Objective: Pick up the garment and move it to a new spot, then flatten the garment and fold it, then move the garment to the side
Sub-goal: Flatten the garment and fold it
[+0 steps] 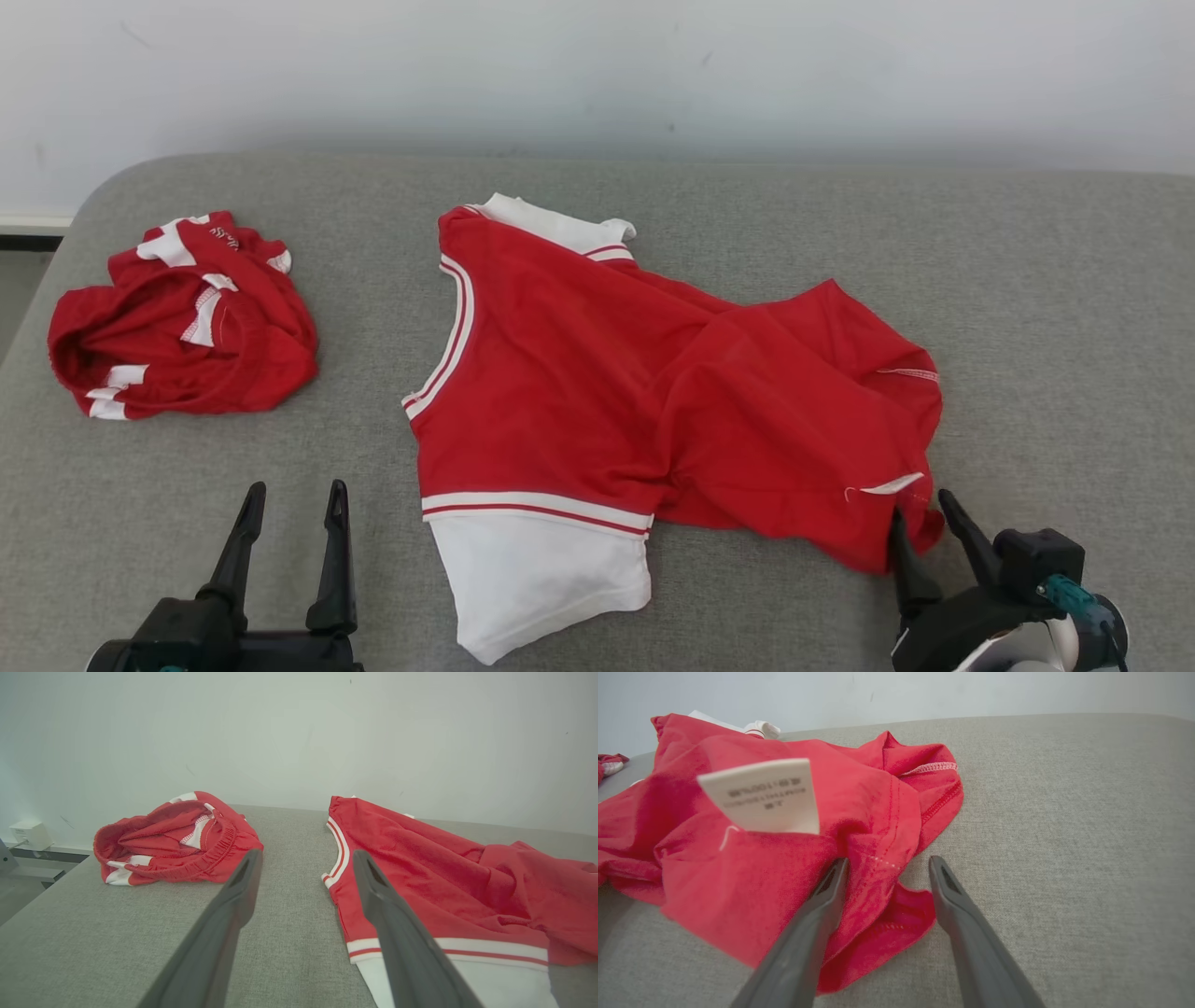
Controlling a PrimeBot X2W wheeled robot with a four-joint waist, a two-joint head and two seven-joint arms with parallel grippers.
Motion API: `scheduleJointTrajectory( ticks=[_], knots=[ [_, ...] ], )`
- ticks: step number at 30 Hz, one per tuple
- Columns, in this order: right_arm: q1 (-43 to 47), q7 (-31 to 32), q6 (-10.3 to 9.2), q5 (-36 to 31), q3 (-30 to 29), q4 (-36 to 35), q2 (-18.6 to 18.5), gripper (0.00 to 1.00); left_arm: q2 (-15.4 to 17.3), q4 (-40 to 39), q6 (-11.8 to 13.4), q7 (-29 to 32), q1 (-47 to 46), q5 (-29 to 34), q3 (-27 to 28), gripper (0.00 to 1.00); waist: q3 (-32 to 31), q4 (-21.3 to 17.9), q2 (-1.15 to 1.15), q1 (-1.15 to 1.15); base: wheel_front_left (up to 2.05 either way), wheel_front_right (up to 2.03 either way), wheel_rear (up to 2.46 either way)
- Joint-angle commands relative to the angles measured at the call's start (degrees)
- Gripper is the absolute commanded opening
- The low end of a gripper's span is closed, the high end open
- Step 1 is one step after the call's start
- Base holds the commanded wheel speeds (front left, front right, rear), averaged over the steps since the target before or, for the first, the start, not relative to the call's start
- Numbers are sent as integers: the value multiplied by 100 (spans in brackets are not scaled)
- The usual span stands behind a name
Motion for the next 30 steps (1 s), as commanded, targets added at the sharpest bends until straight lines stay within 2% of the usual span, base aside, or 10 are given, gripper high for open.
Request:
scheduleJointTrajectory(
  ticks=[1, 2, 11, 21, 22, 23, 24, 30],
  knots=[
    [-132, 0, -13, 134, 83, 142, -33, 23, -5, 23, -15, -5, -81, -2, 7, 100, 57, 95, 0, 0, 0, 0, 0],
    [-173, 0, -13, 202, 138, 216, -37, 0, -7, 30, -20, -4, -85, -1, 10, 100, 64, 107, 0, 0, 0, 0, 0],
    [-336, -1, -13, 133, 114, -163, -172, 0, -15, 80, -26, -4, -38, -10, 35, 100, 71, -43, 0, 0, 0, 0, 0],
    [-90, -2, -13, 129, -71, -781, -558, 0, -13, 240, -32, -4, -119, -77, -132, 100, 33, -389, 0, 0, 0, 0, 0],
    [-43, -2, -13, 178, -41, -793, -586, 12, -13, 258, -33, -5, -112, -93, -130, 100, 31, -421, 0, 0, 0, 0, 0],
    [1, -3, -13, 207, -29, -804, -614, 36, -14, 282, -37, -4, -103, -106, -142, 100, 29, -443, 0, 0, 0, 0, 0],
    [34, -2, -13, 250, -17, -813, -640, 100, -14, 302, -38, -4, -89, -116, -150, 100, 24, -464, 0, 0, 0, 0, 0],
    [341, -2, -13, 379, -93, -931, -532, 100, -13, 353, -27, -4, 5, -189, -142, 100, -39, -569, 0, 0, 0, 0, 0]
  ],
)
